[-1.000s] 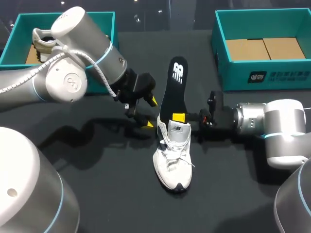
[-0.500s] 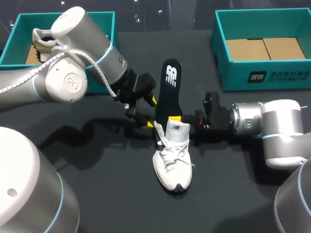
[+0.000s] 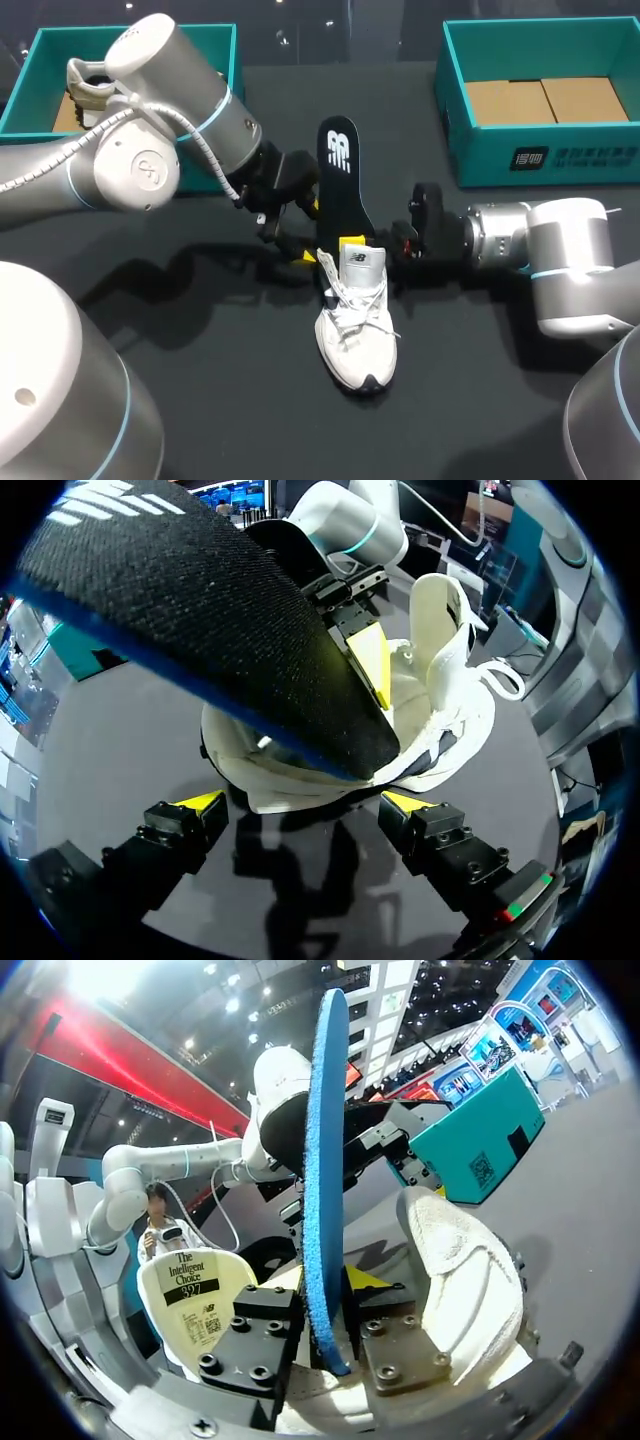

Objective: Take the shoe out of the shoebox, open the shoe tongue, remove and reinsert the insole, then place the shoe into the shoebox

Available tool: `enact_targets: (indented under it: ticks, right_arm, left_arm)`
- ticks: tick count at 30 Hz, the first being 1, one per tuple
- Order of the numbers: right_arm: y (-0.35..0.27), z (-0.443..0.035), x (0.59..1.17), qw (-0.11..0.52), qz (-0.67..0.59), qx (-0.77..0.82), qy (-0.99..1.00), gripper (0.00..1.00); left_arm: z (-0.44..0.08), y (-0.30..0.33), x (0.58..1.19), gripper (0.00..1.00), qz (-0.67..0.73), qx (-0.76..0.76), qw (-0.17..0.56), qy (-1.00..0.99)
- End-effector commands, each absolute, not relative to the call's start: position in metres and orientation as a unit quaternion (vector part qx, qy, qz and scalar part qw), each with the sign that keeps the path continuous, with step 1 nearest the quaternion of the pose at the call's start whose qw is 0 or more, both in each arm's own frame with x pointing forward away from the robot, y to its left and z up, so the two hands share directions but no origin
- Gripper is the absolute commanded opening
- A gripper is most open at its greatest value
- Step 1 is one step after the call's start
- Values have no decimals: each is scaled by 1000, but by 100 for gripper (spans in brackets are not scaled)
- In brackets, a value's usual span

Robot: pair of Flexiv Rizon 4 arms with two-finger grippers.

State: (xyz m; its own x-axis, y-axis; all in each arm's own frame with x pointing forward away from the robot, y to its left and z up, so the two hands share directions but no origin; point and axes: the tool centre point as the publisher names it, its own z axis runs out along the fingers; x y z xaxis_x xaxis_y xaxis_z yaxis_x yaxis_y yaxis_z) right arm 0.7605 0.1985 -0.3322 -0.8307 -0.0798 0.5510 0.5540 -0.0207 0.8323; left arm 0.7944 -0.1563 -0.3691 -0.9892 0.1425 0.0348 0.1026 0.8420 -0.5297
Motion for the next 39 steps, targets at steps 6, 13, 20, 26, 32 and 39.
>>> enact_targets:
  ticks: [6, 13, 20, 26, 32, 39]
  right_arm:
    - [195, -320, 761, 213, -687, -175, -673, 27]
    - [194, -314, 765, 207, -683, -169, -680, 28]
    - [195, -310, 770, 205, -676, -167, -688, 27]
    - [200, -305, 774, 202, -667, -166, -698, 24]
    - [204, -302, 777, 196, -661, -170, -704, 0]
    - [191, -322, 771, 214, -675, -193, -679, 0]
  left_arm:
    - [-370, -157, 795, 100, 273, -64, 36, -959]
    - [-370, -157, 795, 100, 273, -64, 36, -959]
    - [-370, -157, 795, 100, 273, -64, 36, -959]
    - [-370, -157, 795, 100, 273, -64, 36, -959]
    - [-370, -157, 795, 100, 273, -64, 36, -959]
    - [-370, -157, 795, 100, 273, -64, 36, -959]
